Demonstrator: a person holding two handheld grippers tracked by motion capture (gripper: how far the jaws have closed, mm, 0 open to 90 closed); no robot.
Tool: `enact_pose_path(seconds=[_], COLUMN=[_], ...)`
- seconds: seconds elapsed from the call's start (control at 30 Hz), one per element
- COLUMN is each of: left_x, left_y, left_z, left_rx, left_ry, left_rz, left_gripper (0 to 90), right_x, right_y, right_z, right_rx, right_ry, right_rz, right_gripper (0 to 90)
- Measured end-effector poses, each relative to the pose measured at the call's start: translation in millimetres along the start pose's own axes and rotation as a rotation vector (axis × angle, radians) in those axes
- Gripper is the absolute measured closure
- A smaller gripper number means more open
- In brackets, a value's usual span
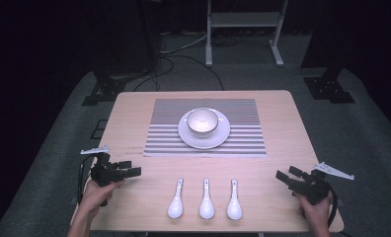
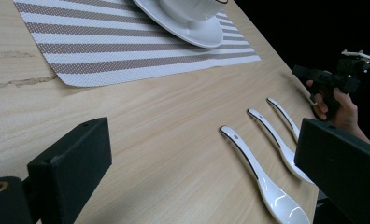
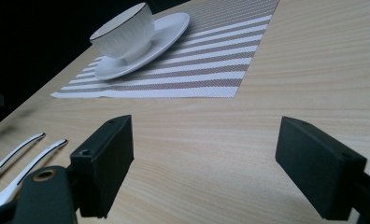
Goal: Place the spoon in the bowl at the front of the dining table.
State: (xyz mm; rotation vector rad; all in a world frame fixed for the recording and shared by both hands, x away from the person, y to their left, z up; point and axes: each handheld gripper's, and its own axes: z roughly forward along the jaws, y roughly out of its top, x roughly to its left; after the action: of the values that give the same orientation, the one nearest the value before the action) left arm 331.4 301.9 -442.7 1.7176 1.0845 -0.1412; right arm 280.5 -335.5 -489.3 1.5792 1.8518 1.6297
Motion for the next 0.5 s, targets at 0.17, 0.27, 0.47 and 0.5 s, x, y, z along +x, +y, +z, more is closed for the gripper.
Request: enact_pose_path(seconds=[0.17,0.27,0.47,0.5], left_x=[-1.7,-4.0,-8.4,-8.6], left_y=[0.4,0.8,1.1,1.2], left_z=[3.0,6.1,15.1,16.6], left_rx=[0.009,0.012,0.028,0.035], left_ry=[-0.008,-0.014,-0.027,-0.03], left_rz=[0.001,0.004,0.013,0.015], left_gripper=[2.7,3.6,3.6,3.6], right_x=[0.0,0.1,0.1,0.1], right_y=[0.0,-0.1,0.0,0.0], right_z=[0.0,0.0,0.1,0.1], right_rx=[0.001,-0.002,0.0,-0.001], right_ry=[0.0,0.0,0.0,0.0], right_rz=[-0.001,-0.004,-0.005,-0.004], right_gripper=[18.3,18.3,18.3,18.3])
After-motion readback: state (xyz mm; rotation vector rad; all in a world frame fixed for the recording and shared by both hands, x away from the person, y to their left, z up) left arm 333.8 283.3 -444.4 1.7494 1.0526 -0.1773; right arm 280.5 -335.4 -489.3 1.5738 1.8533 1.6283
